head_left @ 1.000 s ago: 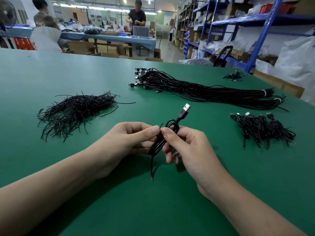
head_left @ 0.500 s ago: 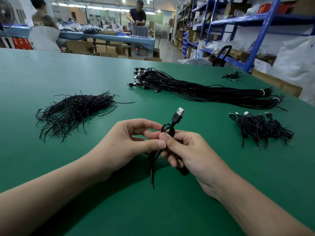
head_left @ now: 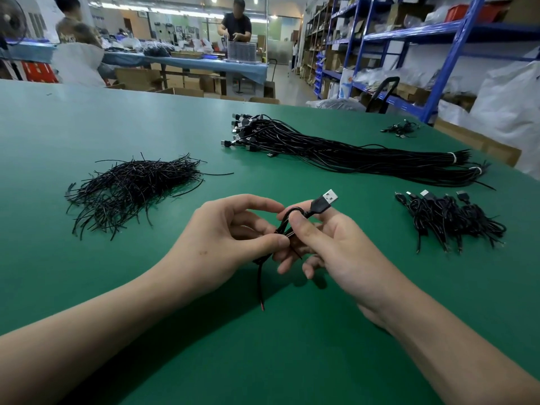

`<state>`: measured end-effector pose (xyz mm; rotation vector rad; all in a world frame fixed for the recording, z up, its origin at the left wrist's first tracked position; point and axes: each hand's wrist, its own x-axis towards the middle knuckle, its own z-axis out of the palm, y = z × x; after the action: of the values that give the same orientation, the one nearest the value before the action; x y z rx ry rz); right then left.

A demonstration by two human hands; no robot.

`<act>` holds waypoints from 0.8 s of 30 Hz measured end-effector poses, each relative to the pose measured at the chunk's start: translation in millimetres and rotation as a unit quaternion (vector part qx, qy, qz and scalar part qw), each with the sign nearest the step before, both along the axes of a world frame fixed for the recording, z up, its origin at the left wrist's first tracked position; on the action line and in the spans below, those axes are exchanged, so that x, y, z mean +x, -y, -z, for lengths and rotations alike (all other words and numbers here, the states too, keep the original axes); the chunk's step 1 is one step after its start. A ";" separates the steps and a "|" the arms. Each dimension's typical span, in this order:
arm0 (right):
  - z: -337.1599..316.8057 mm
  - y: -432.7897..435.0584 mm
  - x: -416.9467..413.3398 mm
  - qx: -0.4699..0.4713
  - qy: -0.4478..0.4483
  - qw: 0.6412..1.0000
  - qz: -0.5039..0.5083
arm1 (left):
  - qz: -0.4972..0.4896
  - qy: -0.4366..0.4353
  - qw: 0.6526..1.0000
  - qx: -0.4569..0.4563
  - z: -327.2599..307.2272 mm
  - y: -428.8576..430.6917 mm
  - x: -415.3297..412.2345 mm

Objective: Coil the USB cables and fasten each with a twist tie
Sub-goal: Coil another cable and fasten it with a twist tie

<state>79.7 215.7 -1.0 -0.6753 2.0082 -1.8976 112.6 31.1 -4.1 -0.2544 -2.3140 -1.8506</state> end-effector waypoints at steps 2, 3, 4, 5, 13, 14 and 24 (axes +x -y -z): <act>-0.2 -1.1 -1.7 0.008 -0.026 1.000 0.005 | 0.002 -0.003 1.000 -0.009 0.5 0.1 -0.5; 0.1 -1.7 -2.6 0.014 -0.037 0.999 0.007 | 0.003 -0.004 1.000 -0.013 1.1 0.3 -0.6; 0.6 -2.0 -3.8 0.020 -0.045 0.999 0.009 | 0.006 -0.003 1.000 -0.015 1.5 0.4 -0.7; 1.0 -2.7 -4.9 0.026 -0.051 0.998 0.011 | 0.009 0.000 1.000 -0.013 1.5 0.2 -0.6; 0.3 -13.1 -10.3 0.104 -0.117 0.986 0.058 | 0.038 0.031 0.999 0.019 4.4 0.4 -2.8; 1.3 -13.2 -10.9 0.105 -0.125 0.984 0.067 | 0.044 0.036 0.998 0.030 4.9 0.4 -3.1; 7.3 -11.7 -14.0 0.045 -0.101 0.993 0.050 | 0.028 0.039 0.990 0.131 5.3 5.6 -8.7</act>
<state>65.6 227.4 -8.3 -0.7844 2.2770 -1.8439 103.8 25.5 -9.4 -0.2169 -2.0984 -2.2012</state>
